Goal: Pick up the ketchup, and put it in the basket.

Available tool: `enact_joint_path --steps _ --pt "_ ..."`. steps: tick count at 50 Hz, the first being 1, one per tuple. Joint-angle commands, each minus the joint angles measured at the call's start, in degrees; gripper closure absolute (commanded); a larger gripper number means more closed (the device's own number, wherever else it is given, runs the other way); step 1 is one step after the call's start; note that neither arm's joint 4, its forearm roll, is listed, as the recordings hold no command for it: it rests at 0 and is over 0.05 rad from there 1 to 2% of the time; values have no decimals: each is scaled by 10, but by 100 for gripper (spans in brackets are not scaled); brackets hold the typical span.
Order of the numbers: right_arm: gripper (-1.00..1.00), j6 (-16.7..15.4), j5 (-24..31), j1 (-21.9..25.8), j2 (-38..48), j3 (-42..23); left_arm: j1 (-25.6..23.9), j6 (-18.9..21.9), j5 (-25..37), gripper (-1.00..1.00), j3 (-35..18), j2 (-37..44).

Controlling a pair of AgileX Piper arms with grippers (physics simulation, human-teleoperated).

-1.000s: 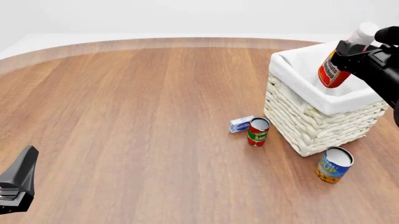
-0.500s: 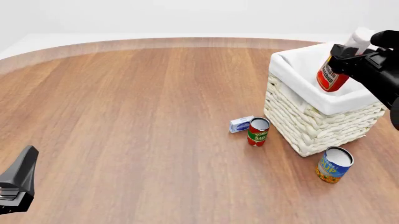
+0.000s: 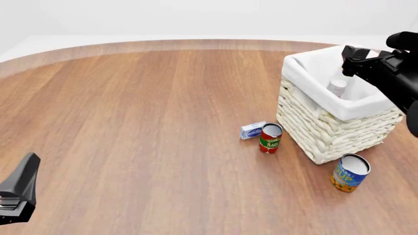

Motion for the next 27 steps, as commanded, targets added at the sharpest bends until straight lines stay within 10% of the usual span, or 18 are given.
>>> enact_joint_path --steps 1,27 --pt "-100 0 -7 3 -3 5 0 0 0 -100 0 0" --pt "-100 -81 -65 11 -61 71 0 0 0 -100 0 0"
